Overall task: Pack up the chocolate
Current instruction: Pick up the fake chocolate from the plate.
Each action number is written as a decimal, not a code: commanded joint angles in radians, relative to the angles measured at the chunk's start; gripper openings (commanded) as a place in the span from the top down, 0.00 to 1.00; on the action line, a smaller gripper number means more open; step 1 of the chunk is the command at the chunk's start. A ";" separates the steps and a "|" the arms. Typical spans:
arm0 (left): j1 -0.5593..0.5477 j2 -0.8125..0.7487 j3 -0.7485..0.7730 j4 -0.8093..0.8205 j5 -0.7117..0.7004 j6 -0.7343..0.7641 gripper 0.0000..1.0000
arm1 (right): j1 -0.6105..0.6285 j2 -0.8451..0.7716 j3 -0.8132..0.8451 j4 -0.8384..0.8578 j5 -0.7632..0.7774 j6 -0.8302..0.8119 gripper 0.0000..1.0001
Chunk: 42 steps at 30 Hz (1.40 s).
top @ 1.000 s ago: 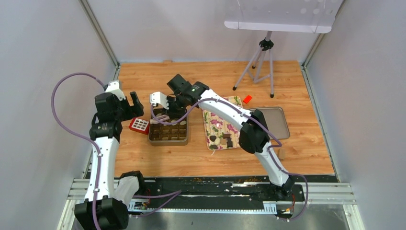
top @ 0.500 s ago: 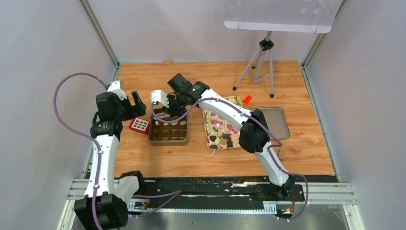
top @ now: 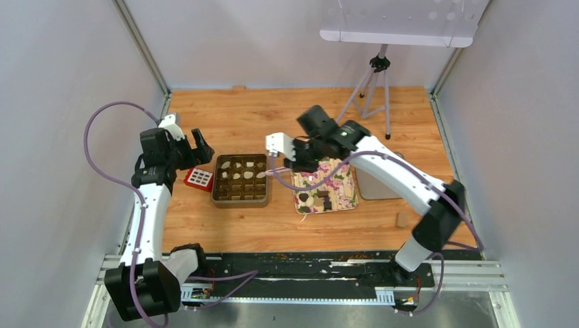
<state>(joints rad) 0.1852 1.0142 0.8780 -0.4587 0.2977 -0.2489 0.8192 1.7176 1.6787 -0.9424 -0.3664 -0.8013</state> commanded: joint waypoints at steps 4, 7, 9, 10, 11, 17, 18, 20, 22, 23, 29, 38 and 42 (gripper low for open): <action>0.008 0.047 0.054 0.039 0.070 -0.006 0.00 | -0.093 -0.268 -0.321 -0.115 0.039 -0.190 0.79; 0.007 0.066 0.068 0.038 0.088 -0.012 0.00 | -0.097 -0.313 -0.412 -0.119 0.057 -0.258 0.77; 0.006 0.076 0.078 0.035 0.096 -0.013 0.00 | -0.096 -0.313 -0.435 -0.125 0.072 -0.279 0.75; 0.006 0.080 0.082 0.034 0.098 -0.012 0.00 | -0.096 -0.308 -0.442 -0.126 0.085 -0.285 0.73; 0.007 0.081 0.084 0.032 0.100 -0.010 0.00 | -0.097 -0.302 -0.448 -0.125 0.101 -0.297 0.72; 0.006 0.065 0.072 0.037 0.105 -0.007 0.00 | -0.100 -0.260 -0.441 -0.106 0.156 -0.320 0.69; 0.006 0.060 0.067 0.037 0.103 -0.007 0.00 | -0.100 -0.254 -0.440 -0.099 0.161 -0.319 0.69; 0.006 0.053 0.057 0.038 0.103 -0.006 0.00 | -0.102 -0.235 -0.434 -0.089 0.172 -0.319 0.67; 0.007 0.045 0.046 0.038 0.102 -0.005 0.00 | -0.102 -0.216 -0.427 -0.079 0.181 -0.319 0.65; 0.006 0.041 0.039 0.039 0.102 -0.007 0.00 | -0.103 -0.205 -0.421 -0.079 0.181 -0.317 0.64; 0.006 0.034 0.024 0.050 0.100 -0.014 0.00 | -0.104 -0.155 -0.397 -0.072 0.190 -0.327 0.62; 0.006 0.035 0.023 0.061 0.101 -0.023 0.00 | -0.102 -0.109 -0.338 -0.110 0.122 -0.343 0.71; 0.006 0.035 0.022 0.061 0.101 -0.023 0.00 | -0.102 -0.127 -0.328 -0.141 0.116 -0.342 0.81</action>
<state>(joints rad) 0.1852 1.0679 0.8993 -0.4343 0.3874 -0.2584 0.7185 1.6123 1.3029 -1.0580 -0.2134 -1.1206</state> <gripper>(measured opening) 1.000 0.311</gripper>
